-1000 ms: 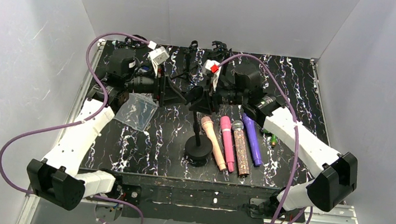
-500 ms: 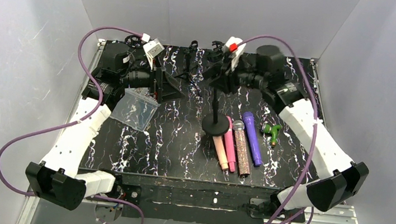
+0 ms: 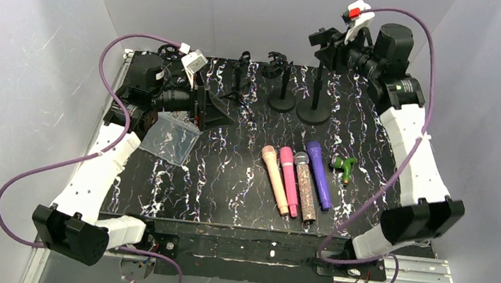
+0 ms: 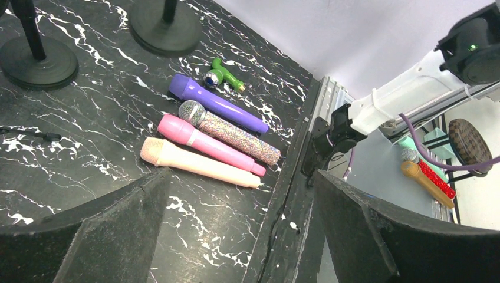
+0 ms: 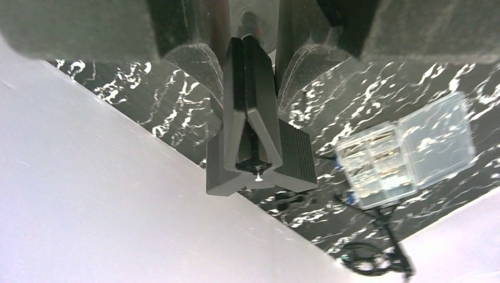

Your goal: Remove the microphone from the stand

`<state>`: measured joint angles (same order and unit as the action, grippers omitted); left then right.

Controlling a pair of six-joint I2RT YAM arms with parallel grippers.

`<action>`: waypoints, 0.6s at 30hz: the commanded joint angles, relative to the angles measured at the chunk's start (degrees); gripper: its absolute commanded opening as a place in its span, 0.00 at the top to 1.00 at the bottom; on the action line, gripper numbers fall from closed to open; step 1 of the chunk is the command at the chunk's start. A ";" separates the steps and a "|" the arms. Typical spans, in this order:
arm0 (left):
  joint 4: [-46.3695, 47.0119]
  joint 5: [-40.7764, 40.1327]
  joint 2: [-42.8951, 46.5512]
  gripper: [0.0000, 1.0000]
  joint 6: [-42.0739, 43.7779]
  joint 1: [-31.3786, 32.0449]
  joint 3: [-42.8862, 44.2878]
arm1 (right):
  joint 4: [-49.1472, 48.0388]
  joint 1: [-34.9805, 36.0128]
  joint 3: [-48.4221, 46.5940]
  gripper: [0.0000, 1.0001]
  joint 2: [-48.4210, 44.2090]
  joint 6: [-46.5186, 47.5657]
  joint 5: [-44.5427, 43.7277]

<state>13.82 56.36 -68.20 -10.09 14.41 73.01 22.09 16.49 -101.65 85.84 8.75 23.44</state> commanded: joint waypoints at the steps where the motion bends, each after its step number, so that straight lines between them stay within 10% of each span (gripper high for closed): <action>1: -0.25 2.48 0.35 0.08 0.78 -0.20 -0.12 | -8.24 -4.32 -7.58 0.99 6.43 -2.12 -2.65; 18: -27.52 -9.64 0.62 0.02 16.88 -0.31 0.54 | -12.72 -9.60 -20.78 0.99 22.65 -6.16 -5.46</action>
<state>-6.79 48.38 -69.12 2.61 14.37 73.01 17.89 7.49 -116.71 108.18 4.64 17.96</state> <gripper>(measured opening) 0.981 0.330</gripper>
